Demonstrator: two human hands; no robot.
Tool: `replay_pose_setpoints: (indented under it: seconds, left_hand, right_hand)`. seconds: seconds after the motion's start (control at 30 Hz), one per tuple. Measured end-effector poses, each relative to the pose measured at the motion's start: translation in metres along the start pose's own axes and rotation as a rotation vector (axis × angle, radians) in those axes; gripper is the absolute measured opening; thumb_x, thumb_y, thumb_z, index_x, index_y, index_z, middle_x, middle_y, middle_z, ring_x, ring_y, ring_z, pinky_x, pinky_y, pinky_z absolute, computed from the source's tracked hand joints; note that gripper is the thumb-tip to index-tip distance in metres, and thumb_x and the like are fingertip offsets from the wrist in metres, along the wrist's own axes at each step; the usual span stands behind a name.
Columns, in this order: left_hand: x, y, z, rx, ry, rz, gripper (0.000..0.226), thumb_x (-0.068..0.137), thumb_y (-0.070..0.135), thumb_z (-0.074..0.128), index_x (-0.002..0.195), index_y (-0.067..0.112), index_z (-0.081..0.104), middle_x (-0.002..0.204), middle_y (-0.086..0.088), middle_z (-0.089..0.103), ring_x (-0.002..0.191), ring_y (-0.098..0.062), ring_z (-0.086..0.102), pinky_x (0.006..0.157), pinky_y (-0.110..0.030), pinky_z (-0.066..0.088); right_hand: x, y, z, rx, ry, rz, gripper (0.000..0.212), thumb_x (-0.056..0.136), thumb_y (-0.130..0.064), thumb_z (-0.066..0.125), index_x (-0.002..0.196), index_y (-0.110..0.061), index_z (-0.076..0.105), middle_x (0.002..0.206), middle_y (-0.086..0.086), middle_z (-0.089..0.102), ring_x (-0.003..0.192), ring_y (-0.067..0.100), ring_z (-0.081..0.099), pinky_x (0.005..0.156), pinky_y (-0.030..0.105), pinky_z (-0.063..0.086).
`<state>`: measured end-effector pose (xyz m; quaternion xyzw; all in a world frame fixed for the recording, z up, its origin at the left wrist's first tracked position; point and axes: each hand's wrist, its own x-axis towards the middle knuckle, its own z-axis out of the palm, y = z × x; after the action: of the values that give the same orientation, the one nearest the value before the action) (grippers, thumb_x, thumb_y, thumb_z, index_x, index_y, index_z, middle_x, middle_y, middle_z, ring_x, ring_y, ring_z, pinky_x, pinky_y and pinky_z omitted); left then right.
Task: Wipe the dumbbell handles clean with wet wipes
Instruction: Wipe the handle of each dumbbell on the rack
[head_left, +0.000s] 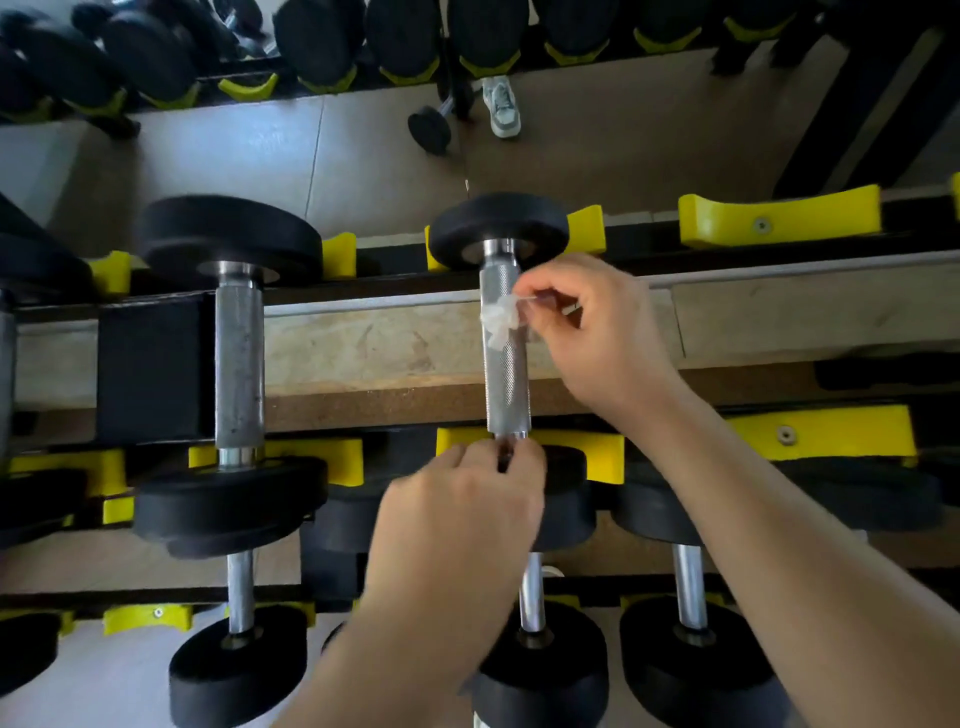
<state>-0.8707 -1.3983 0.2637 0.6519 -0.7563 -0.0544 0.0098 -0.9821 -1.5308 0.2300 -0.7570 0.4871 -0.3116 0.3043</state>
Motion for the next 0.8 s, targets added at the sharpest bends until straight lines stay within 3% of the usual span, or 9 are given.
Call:
replay_pose_setpoints:
  seconds: [0.13, 0.2, 0.27, 0.37, 0.5, 0.6, 0.67, 0.73, 0.8]
  left_hand:
    - [-0.005, -0.028, 0.009, -0.101, 0.046, 0.137, 0.049, 0.057, 0.018, 0.085, 0.104, 0.013, 0.07, 0.073, 0.003, 0.068, 0.054, -0.021, 0.062, 0.039, -0.03, 0.049]
    - [-0.006, -0.034, 0.009, -0.253, 0.081, 0.154, 0.036, 0.072, 0.02, 0.061, 0.106, 0.013, 0.071, 0.076, 0.003, 0.069, 0.058, -0.02, 0.064, 0.043, -0.029, 0.051]
    - [-0.005, -0.038, 0.011, -0.408, 0.114, 0.156, 0.039, 0.078, 0.023, 0.049, 0.11, 0.015, 0.071, 0.088, 0.005, 0.073, 0.069, -0.016, 0.068, 0.052, -0.027, 0.054]
    - [-0.001, -0.042, 0.028, -0.557, 0.171, 0.179, 0.036, 0.081, 0.013, 0.06, 0.115, 0.017, 0.069, 0.102, 0.009, 0.072, 0.085, -0.008, 0.069, 0.067, -0.026, 0.056]
    - [-0.007, -0.047, 0.051, -0.798, 0.233, 0.088, 0.038, 0.079, -0.002, 0.067, 0.114, 0.014, 0.07, 0.112, 0.01, 0.068, 0.104, -0.005, 0.065, 0.084, -0.029, 0.055]
    - [-0.009, -0.047, 0.045, -0.604, 0.23, 0.063, 0.031, 0.077, 0.007, 0.063, 0.106, 0.017, 0.069, 0.101, 0.009, 0.068, 0.097, -0.013, 0.062, 0.079, -0.032, 0.054]
    - [-0.006, -0.038, 0.029, -0.381, 0.152, 0.088, 0.028, 0.078, 0.021, 0.055, 0.104, 0.021, 0.064, 0.093, 0.009, 0.068, 0.089, -0.017, 0.06, 0.068, -0.035, 0.055]
    - [0.0, -0.026, 0.018, -0.263, 0.051, 0.082, 0.036, 0.08, 0.032, 0.05, 0.115, 0.029, 0.055, 0.092, 0.009, 0.067, 0.084, -0.02, 0.061, 0.059, -0.037, 0.055]
    - [0.002, -0.014, 0.009, -0.164, -0.001, 0.075, 0.041, 0.082, 0.039, 0.06, 0.121, 0.035, 0.049, 0.085, 0.006, 0.065, 0.07, -0.022, 0.061, 0.049, -0.032, 0.05]
  right_hand:
    - [-0.058, -0.008, -0.001, 0.009, -0.268, 0.091, 0.016, 0.092, -0.015, 0.061, 0.1, -0.027, 0.066, 0.092, -0.016, 0.061, 0.086, -0.007, 0.055, 0.075, 0.008, 0.042]
    - [-0.06, -0.012, -0.002, 0.062, -0.206, 0.083, 0.015, 0.09, -0.013, 0.063, 0.101, -0.023, 0.068, 0.094, -0.013, 0.063, 0.087, -0.004, 0.058, 0.077, 0.009, 0.045]
    - [-0.035, -0.016, -0.002, 0.034, -0.027, 0.03, 0.011, 0.09, -0.013, 0.063, 0.099, -0.017, 0.068, 0.091, -0.008, 0.063, 0.082, 0.002, 0.058, 0.072, 0.013, 0.045]
    - [-0.003, -0.016, -0.002, -0.072, 0.087, -0.014, 0.011, 0.09, -0.016, 0.064, 0.1, -0.017, 0.066, 0.093, -0.007, 0.059, 0.081, 0.004, 0.054, 0.069, 0.013, 0.039]
    - [-0.034, -0.009, -0.001, -0.115, -0.116, -0.04, 0.012, 0.087, -0.014, 0.065, 0.098, -0.02, 0.068, 0.097, -0.011, 0.056, 0.081, -0.002, 0.05, 0.071, 0.006, 0.036]
    - [-0.044, -0.008, -0.002, -0.106, -0.185, -0.038, 0.013, 0.087, -0.011, 0.065, 0.095, -0.021, 0.068, 0.093, -0.012, 0.057, 0.082, -0.003, 0.052, 0.073, 0.005, 0.038]
    - [-0.023, -0.008, -0.001, -0.138, -0.052, -0.045, 0.011, 0.088, -0.011, 0.064, 0.097, -0.018, 0.067, 0.095, -0.011, 0.054, 0.079, -0.003, 0.05, 0.072, 0.005, 0.038]
    - [0.001, -0.008, 0.0, -0.133, 0.072, -0.055, 0.012, 0.088, -0.01, 0.063, 0.098, -0.014, 0.069, 0.097, -0.011, 0.053, 0.08, -0.001, 0.05, 0.074, 0.007, 0.039]
    - [0.0, -0.005, 0.001, -0.134, 0.034, -0.062, 0.012, 0.088, -0.009, 0.063, 0.097, -0.014, 0.07, 0.097, -0.009, 0.057, 0.085, 0.004, 0.053, 0.074, 0.011, 0.041]
